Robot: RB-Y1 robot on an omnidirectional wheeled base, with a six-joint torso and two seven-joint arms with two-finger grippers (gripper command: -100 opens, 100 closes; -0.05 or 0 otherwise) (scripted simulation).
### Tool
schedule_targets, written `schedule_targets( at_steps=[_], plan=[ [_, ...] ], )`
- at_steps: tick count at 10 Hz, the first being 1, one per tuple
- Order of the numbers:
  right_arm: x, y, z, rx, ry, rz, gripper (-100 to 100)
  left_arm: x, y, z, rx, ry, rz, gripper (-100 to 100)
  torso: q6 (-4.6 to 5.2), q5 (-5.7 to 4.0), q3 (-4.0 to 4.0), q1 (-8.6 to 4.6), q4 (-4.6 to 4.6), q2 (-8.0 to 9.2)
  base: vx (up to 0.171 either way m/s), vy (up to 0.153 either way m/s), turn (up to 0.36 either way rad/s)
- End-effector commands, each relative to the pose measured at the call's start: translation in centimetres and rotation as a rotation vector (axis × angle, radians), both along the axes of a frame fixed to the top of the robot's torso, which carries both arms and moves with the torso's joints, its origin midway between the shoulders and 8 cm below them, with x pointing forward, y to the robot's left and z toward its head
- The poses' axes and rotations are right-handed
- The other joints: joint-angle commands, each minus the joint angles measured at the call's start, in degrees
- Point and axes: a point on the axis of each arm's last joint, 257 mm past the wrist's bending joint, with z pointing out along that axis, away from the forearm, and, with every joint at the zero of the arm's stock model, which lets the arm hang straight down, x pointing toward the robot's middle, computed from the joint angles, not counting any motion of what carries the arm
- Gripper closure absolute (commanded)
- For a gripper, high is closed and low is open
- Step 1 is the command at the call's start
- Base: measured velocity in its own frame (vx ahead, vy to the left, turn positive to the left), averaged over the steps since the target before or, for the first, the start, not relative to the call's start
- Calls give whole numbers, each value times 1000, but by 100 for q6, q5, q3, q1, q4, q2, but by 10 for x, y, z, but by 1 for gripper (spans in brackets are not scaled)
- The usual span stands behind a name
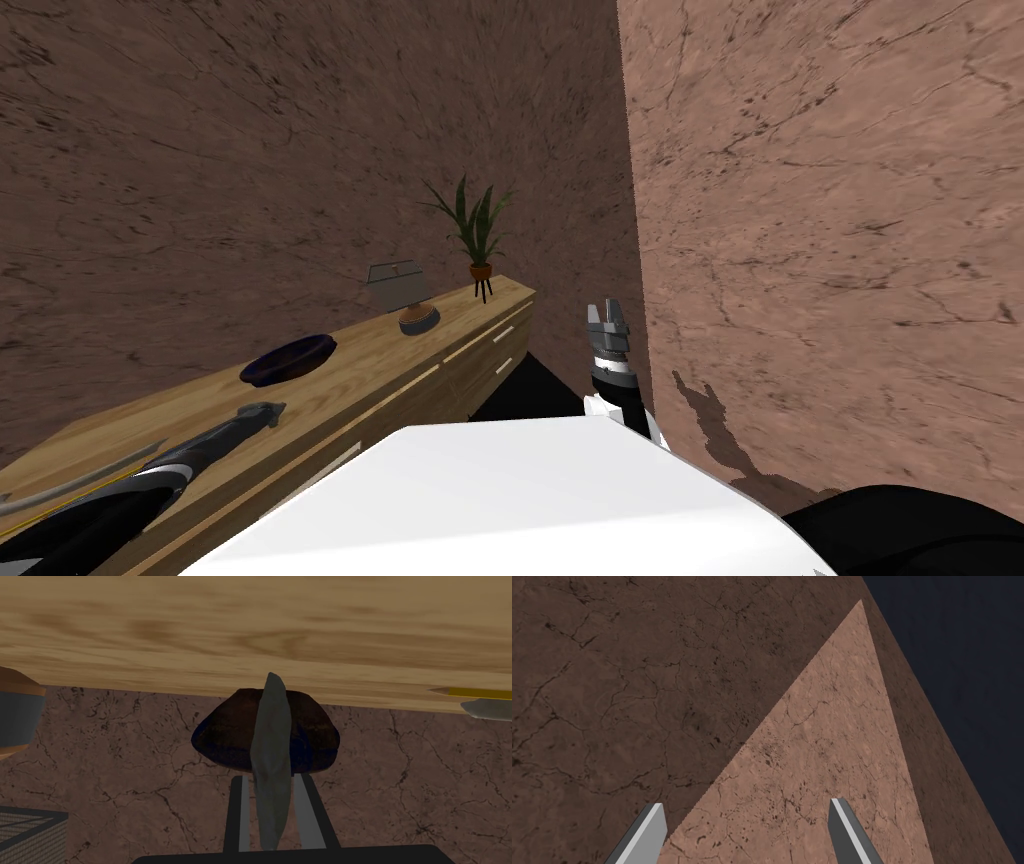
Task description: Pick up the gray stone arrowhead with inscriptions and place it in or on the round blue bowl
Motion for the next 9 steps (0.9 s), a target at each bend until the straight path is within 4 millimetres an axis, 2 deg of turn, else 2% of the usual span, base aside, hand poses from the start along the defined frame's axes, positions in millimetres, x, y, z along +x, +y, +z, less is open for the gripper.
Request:
schedule_targets(
  at_steps=[1, 6, 9],
  plan=[
    [0, 0, 0, 0, 0, 0, 0, 1, 3, 9, -7, -7, 3, 100, 0, 0, 0, 0, 0, 0, -126, -16, -134],
    [0, 0, 0, 0, 0, 0, 0, 5, 14, 40, -37, -25, 35, 100, 10, 6, -16, 27, -4, -29, -121, 7, -166],
    [0, 0, 0, 0, 0, 0, 0, 4, 28, 58, -52, -29, 82, 100, 10, 10, -24, 27, -6, -44, -90, 5, -185]
  ],
)
